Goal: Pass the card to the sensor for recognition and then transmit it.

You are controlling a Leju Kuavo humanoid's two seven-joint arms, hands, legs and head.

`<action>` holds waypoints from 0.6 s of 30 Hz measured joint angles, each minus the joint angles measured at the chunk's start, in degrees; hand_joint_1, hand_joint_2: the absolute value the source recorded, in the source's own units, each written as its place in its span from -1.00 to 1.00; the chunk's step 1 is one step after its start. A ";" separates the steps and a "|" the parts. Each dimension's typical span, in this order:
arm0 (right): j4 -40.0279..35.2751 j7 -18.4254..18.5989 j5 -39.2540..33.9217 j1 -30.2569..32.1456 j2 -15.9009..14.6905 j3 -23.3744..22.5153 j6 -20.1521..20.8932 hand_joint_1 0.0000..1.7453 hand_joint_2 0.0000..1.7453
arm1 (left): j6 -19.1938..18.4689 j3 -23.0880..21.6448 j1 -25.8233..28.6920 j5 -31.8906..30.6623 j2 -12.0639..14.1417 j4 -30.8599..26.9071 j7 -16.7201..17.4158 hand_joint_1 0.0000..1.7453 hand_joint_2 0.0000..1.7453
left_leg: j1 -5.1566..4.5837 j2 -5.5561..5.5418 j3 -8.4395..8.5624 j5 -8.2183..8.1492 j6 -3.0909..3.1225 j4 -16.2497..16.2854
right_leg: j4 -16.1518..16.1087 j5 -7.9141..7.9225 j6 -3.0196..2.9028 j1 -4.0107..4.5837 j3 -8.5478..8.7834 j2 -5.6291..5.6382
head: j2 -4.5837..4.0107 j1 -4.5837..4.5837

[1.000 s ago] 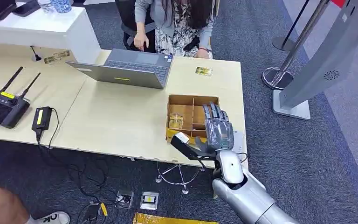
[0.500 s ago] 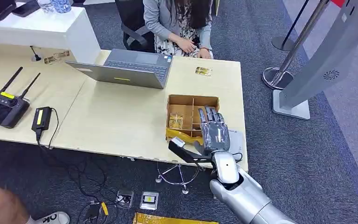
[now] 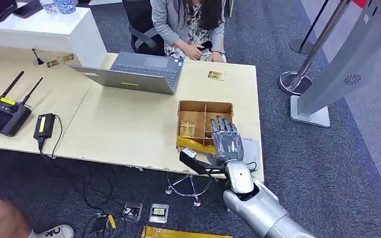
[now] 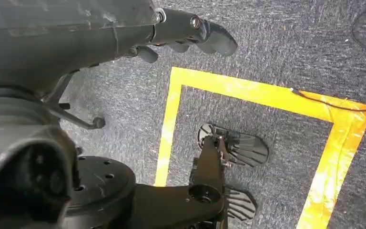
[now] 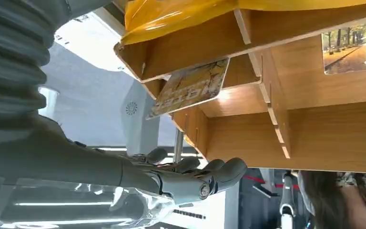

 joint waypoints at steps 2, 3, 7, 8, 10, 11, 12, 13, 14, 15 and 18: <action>0.02 0.26 -0.17 -0.26 -0.15 -0.07 0.66 -1.00 1.00 | -0.02 0.00 0.00 0.00 0.00 0.02 0.00 -1.00 -1.00 | 0.00 0.00 0.00 0.00 0.00 0.00 | 0.00 0.00 0.00 0.00 0.00 0.00 | 0.00 0.00; 0.02 0.37 -0.24 -0.42 -0.20 -0.11 1.01 -1.00 1.00 | -0.02 0.00 0.00 0.00 0.00 0.00 0.02 -1.00 -1.00 | 0.00 0.00 0.00 0.00 0.00 0.00 | 0.00 0.00 0.00 0.00 0.00 0.00 | 0.00 0.02; 0.02 0.76 -0.31 -1.42 -0.63 -0.50 2.84 -1.00 1.00 | -0.02 0.00 0.00 -0.02 0.00 0.00 0.18 -1.00 -1.00 | 0.00 0.00 0.00 0.00 0.00 0.01 | 0.00 0.00 0.00 0.00 -0.01 0.01 | 0.00 0.00; 0.00 0.96 -0.33 -1.65 -0.72 -0.52 3.15 -1.00 1.00 | -0.04 0.00 0.00 -0.02 0.00 0.00 0.22 -1.00 -1.00 | 0.00 0.00 0.01 0.00 0.00 0.01 | 0.00 0.00 0.00 0.00 0.00 0.01 | 0.00 0.00; -0.19 1.24 -0.42 -1.83 -0.96 -0.66 3.65 -1.00 1.00 | -0.04 0.00 0.00 -0.07 0.00 0.00 0.22 -1.00 -1.00 | 0.00 0.00 0.01 0.00 0.00 0.01 | 0.00 0.00 0.00 0.00 0.00 0.00 | 0.00 0.00; -0.26 1.44 -0.42 -1.83 -1.03 -0.81 3.76 -1.00 1.00 | -0.04 0.00 0.00 -0.11 0.00 0.00 0.22 -1.00 -1.00 | 0.00 0.00 0.01 0.00 0.00 0.01 | 0.00 0.00 0.00 0.00 -0.01 0.01 | 0.00 0.00; -0.28 1.68 -0.42 -1.84 -1.11 -0.94 3.78 -1.00 1.00 | -0.07 0.00 -0.02 -0.18 0.00 0.00 0.22 -1.00 -1.00 | 0.00 0.00 0.01 0.00 0.00 0.01 | 0.00 0.00 0.00 0.00 -0.01 0.01 | 0.00 0.00; -0.28 1.84 -0.44 -1.84 -1.20 -0.98 3.78 -1.00 1.00 | -0.07 0.00 -0.05 -0.20 0.00 0.00 0.22 -1.00 -1.00 | 0.00 0.00 0.01 0.00 0.00 0.01 | 0.00 0.00 0.00 0.00 -0.01 0.01 | 0.00 0.00; -0.28 1.88 -0.48 -1.83 -1.36 -0.98 3.81 -1.00 1.00 | -0.07 0.00 -0.08 -0.24 0.00 0.00 0.22 -1.00 -1.00 | 0.00 0.00 0.01 0.00 0.00 0.01 | 0.00 0.00 0.00 0.00 -0.01 0.02 | 0.00 0.02; -0.28 1.95 -0.50 -1.82 -1.46 -0.98 3.83 -1.00 1.00 | -0.07 0.00 -0.13 -0.26 -0.02 0.00 0.22 -1.00 -1.00 | 0.00 0.00 0.01 0.00 0.00 0.00 | 0.00 0.00 0.00 0.00 -0.01 0.02 | 0.00 0.00; -0.28 2.05 -0.59 -1.81 -1.64 -1.01 3.94 -1.00 1.00 | -0.04 0.00 -0.30 -0.33 -0.04 0.00 0.22 -1.00 -1.00 | 0.00 0.01 0.01 0.00 0.00 0.01 | 0.00 0.00 0.00 0.00 -0.01 0.03 | 0.00 0.00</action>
